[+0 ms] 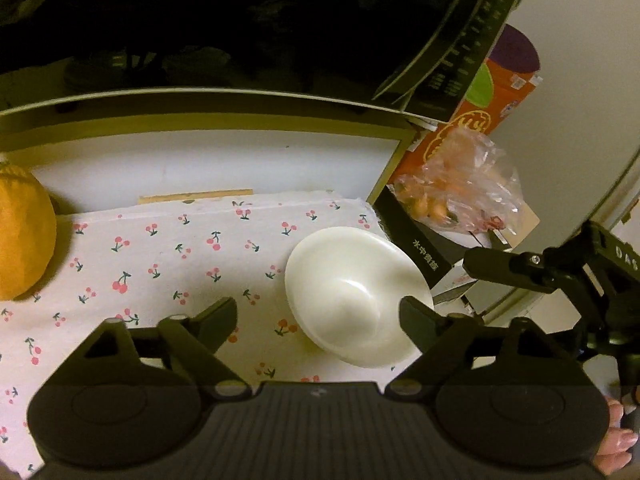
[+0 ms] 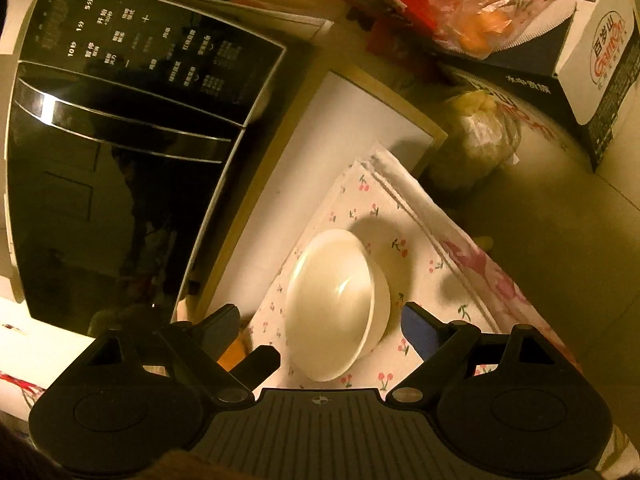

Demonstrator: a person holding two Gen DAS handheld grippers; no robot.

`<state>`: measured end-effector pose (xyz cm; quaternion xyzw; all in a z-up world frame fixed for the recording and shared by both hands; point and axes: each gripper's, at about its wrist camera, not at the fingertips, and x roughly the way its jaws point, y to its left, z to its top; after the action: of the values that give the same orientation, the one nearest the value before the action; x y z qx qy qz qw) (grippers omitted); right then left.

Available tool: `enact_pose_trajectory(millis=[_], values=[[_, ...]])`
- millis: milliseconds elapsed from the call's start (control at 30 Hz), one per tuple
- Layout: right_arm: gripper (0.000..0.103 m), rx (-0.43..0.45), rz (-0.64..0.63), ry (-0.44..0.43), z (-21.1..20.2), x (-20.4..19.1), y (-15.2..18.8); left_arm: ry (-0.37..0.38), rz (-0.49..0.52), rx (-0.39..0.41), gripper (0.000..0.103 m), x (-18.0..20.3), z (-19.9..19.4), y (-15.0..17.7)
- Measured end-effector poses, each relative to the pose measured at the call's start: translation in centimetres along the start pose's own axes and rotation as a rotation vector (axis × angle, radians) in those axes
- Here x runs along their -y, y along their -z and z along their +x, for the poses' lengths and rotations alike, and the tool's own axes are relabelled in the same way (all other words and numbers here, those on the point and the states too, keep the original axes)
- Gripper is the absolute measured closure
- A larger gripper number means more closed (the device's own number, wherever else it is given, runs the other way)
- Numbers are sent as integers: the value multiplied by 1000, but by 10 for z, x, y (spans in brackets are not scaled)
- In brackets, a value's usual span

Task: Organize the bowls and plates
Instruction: 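Move both grippers to the rim of the nested white bowls, then close both grippers on the rim of the nested bowls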

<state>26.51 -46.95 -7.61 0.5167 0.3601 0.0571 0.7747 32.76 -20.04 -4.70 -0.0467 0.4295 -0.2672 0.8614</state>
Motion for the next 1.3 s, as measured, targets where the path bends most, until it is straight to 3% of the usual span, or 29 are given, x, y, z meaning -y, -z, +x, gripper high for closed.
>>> enact_pose_trajectory(millis=[233, 333, 400, 700, 933, 1300], values=[[34, 14, 12, 18, 6, 9, -3, 7, -61, 6, 39, -10, 8, -3], [46, 18, 10, 35, 9, 11, -2, 15, -78, 4, 50, -13, 11, -3], [56, 21, 11, 42, 10, 12, -2, 19, -78, 2, 54, -13, 13, -3], [80, 30, -30, 88, 15, 7, 2, 7, -19, -10, 71, -1, 21, -1], [86, 43, -78, 120, 13, -2, 5, -30, 19, -9, 84, 1, 19, 0], [87, 55, -94, 115, -2, -19, 11, -39, 18, 8, 85, 6, -2, 0]])
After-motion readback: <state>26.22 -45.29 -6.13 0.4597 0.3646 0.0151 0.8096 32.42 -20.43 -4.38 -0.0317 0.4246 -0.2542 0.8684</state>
